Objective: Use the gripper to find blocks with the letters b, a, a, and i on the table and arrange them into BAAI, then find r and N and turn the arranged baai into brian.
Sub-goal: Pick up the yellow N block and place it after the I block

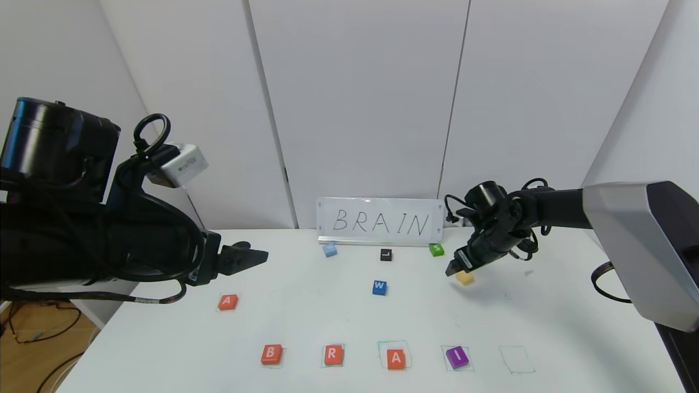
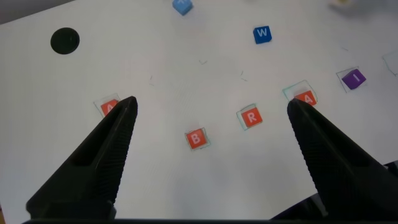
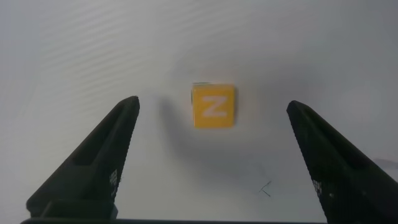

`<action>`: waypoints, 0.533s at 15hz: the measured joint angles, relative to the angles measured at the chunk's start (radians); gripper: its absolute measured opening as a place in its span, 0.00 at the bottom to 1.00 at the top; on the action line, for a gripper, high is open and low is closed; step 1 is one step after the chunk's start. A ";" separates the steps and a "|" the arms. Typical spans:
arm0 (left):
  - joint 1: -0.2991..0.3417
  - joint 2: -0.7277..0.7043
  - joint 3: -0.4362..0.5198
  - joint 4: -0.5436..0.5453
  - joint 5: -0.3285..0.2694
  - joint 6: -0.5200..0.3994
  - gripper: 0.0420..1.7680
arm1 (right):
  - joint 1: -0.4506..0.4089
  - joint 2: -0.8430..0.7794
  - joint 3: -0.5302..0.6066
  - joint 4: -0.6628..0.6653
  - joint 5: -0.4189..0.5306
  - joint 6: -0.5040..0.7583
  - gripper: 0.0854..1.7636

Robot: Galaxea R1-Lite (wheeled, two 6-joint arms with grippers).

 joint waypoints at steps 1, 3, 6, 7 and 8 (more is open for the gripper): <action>0.000 0.000 0.001 0.000 0.000 0.001 0.97 | -0.003 0.011 -0.001 -0.008 0.000 0.002 0.97; 0.000 0.000 0.001 0.000 0.001 0.000 0.97 | -0.005 0.027 -0.002 -0.017 0.000 0.005 0.97; 0.000 0.001 0.002 0.000 0.001 0.001 0.97 | -0.006 0.039 -0.002 -0.016 0.000 0.008 0.97; 0.000 0.001 0.002 0.000 0.001 0.001 0.97 | -0.006 0.042 -0.002 -0.014 0.000 0.009 0.97; 0.000 0.001 0.002 0.000 0.000 0.001 0.97 | -0.006 0.044 -0.001 -0.012 0.000 0.011 0.97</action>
